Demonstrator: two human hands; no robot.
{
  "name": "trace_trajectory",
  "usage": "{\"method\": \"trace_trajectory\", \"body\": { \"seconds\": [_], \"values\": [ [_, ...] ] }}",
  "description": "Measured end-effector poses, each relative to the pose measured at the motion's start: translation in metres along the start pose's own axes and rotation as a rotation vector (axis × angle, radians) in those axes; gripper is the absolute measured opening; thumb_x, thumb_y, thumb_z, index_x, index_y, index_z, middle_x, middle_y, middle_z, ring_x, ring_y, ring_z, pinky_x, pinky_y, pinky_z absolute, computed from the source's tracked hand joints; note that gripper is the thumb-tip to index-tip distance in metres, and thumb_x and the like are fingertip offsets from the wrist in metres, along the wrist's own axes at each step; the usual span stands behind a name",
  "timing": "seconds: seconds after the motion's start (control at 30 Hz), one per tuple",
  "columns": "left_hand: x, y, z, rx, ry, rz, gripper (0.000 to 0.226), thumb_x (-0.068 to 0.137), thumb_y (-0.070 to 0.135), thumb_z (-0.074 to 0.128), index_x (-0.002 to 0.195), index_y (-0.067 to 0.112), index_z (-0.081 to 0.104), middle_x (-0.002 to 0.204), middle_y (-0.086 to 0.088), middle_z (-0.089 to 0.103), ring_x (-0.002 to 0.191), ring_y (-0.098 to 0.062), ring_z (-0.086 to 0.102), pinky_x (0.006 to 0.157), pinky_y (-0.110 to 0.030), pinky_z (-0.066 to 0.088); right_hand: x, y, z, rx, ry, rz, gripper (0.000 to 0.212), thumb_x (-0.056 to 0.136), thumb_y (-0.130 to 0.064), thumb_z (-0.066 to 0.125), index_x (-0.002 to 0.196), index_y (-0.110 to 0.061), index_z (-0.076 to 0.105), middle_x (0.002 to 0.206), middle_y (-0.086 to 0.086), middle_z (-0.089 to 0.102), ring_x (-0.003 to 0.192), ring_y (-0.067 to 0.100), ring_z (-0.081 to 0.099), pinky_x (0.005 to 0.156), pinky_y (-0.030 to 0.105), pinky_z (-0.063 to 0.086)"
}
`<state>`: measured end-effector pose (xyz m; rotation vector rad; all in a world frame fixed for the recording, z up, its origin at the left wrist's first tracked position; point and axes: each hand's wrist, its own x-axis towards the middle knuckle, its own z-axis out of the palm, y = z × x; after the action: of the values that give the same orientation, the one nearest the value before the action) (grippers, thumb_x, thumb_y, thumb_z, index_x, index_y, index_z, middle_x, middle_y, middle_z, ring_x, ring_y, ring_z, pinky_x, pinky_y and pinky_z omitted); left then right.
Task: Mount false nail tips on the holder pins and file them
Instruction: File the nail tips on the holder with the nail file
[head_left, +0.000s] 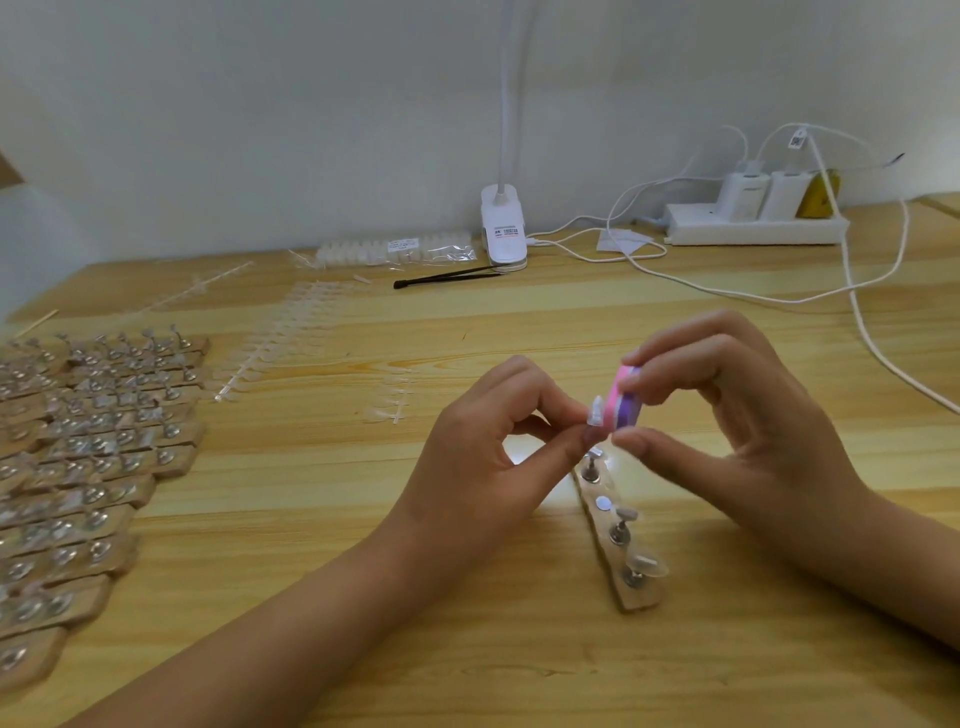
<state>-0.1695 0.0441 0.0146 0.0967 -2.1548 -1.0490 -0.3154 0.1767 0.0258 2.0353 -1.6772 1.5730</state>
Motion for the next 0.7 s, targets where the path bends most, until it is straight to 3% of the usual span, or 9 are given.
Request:
{"method": "trace_trajectory", "body": {
  "seconds": [0.13, 0.23, 0.37, 0.7],
  "values": [
    [-0.0014, 0.0027, 0.0009, 0.006, -0.032, 0.005, 0.005, 0.085, 0.000, 0.070, 0.085, -0.002, 0.066, 0.084, -0.005, 0.060, 0.077, -0.013, 0.060, 0.072, -0.023, 0.054, -0.0037, -0.0017, 0.0038, -0.023, -0.042, -0.092, 0.021, 0.085, -0.029, 0.071, 0.102, -0.020, 0.062, 0.108, 0.007, 0.056, 0.101, 0.018, 0.060, 0.087, 0.031, 0.050],
    [-0.0013, 0.0034, 0.0011, -0.016, -0.004, -0.013, 0.007, 0.085, 0.002, 0.071, 0.083, -0.001, 0.065, 0.082, -0.002, 0.059, 0.075, -0.009, 0.059, 0.072, -0.020, 0.052, -0.0010, 0.0006, -0.0002, -0.033, 0.009, -0.011, 0.026, 0.084, -0.029, 0.070, 0.105, -0.020, 0.059, 0.108, 0.006, 0.055, 0.101, 0.021, 0.059, 0.087, 0.036, 0.052],
    [-0.0023, 0.0030, 0.0014, -0.014, -0.005, -0.015, 0.006, 0.084, 0.004, 0.070, 0.083, -0.001, 0.066, 0.082, 0.000, 0.059, 0.076, -0.012, 0.060, 0.071, -0.026, 0.054, -0.0042, -0.0004, 0.0036, -0.045, -0.042, -0.094, 0.023, 0.083, -0.026, 0.073, 0.104, -0.021, 0.062, 0.109, 0.007, 0.055, 0.104, 0.016, 0.059, 0.091, 0.029, 0.048],
    [-0.0016, 0.0050, 0.0022, -0.066, -0.005, -0.060, 0.010, 0.085, 0.011, 0.070, 0.080, 0.004, 0.064, 0.080, 0.006, 0.058, 0.074, -0.007, 0.060, 0.072, -0.021, 0.053, -0.0003, 0.0044, -0.0026, -0.075, 0.023, -0.042, 0.025, 0.082, -0.031, 0.072, 0.103, -0.021, 0.061, 0.107, 0.004, 0.056, 0.101, 0.017, 0.060, 0.087, 0.033, 0.050]
  ]
}}
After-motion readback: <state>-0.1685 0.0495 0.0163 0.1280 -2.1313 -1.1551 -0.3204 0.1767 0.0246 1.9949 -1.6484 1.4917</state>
